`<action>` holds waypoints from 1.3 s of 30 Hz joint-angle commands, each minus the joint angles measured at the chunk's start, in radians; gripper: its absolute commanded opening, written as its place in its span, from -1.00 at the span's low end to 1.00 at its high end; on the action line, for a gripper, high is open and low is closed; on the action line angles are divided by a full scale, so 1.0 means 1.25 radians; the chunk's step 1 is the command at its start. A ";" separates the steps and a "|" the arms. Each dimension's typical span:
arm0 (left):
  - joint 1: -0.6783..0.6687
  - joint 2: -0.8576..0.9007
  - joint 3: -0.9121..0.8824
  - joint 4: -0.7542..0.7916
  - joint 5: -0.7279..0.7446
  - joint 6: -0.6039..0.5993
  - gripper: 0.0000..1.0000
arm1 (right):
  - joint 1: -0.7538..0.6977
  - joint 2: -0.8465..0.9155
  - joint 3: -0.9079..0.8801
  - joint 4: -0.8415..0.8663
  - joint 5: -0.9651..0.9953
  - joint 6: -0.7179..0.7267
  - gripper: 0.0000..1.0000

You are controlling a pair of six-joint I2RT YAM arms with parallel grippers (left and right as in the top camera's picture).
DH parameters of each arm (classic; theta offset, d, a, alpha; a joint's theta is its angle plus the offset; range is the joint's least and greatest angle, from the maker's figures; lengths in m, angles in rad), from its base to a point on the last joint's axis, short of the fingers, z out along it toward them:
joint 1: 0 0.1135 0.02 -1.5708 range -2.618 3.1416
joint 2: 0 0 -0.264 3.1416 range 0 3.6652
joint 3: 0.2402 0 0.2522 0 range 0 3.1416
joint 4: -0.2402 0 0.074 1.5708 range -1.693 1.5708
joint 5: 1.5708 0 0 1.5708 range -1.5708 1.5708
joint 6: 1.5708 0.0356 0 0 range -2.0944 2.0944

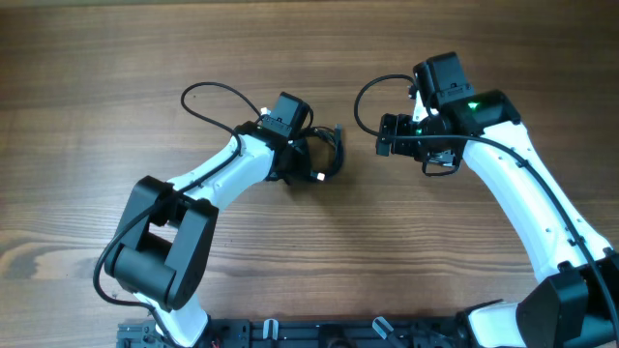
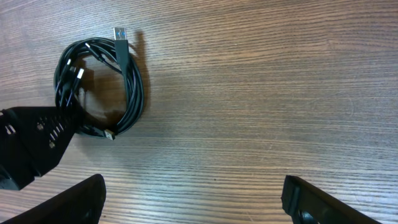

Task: Untangle cables
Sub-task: 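Grasp the cable bundle with both grippers from opposite sides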

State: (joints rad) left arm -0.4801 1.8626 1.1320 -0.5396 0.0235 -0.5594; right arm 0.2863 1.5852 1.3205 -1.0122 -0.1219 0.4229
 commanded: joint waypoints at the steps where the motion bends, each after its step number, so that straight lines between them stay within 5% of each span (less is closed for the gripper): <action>1: -0.005 0.014 -0.007 0.014 -0.011 0.001 0.06 | 0.002 0.010 -0.004 0.002 0.018 0.002 0.86; 5: -0.005 0.026 -0.007 0.025 -0.011 0.000 -0.01 | 0.002 0.010 -0.004 0.002 0.018 0.002 0.86; 20: -0.005 0.026 -0.007 0.044 -0.011 0.001 -0.92 | 0.002 0.010 -0.004 0.001 0.018 -0.002 0.89; 31: -0.005 -0.037 -0.006 0.040 -0.005 0.049 -0.92 | 0.002 0.010 -0.004 0.002 0.051 -0.011 0.88; 39: -0.005 -0.144 -0.006 0.034 -0.005 0.068 -0.92 | 0.002 0.055 -0.004 0.092 -0.156 -0.261 0.75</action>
State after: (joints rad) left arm -0.4801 1.7081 1.1282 -0.4927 0.0200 -0.4973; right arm 0.2863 1.6009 1.3205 -0.9287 -0.2085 0.1955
